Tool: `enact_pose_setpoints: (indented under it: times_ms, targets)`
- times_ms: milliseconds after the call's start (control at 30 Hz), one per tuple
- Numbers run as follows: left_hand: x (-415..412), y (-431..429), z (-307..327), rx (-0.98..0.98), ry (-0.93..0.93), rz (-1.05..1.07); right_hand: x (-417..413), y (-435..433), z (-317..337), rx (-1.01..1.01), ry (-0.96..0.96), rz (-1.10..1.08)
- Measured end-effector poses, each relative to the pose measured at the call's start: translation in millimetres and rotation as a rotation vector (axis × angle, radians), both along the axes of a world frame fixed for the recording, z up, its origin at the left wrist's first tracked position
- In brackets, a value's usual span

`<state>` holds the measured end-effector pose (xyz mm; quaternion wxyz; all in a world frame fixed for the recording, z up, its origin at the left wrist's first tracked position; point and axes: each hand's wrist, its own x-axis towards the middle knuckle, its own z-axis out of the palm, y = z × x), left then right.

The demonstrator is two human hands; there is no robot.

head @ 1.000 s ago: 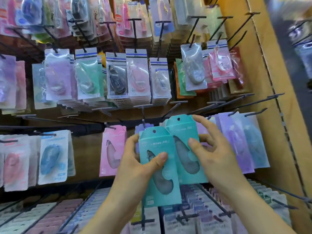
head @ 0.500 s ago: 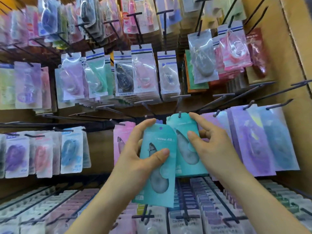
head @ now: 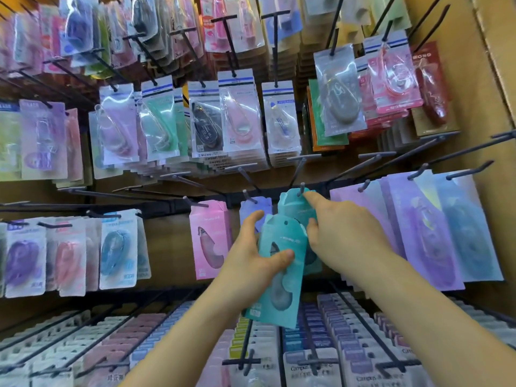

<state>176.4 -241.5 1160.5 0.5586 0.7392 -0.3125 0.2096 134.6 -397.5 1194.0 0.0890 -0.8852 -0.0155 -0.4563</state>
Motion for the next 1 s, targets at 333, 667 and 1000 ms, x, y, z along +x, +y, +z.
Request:
enact_pose_setpoints:
  times_ms: [333,667,1000]
  targets:
    - [27.4,-22.9,17.5,0.047,-0.065,0.049,3.1,11.2,9.4,0.213,0.06,0.202]
    - [29.0,-40.3,23.0,0.052,-0.039,0.206,28.9,14.1,-15.2,0.388,0.275,0.356]
    - [0.3,-23.3,7.0,-0.374,0.065,-0.31,-11.3,20.7,-47.4,0.21,0.074,0.353]
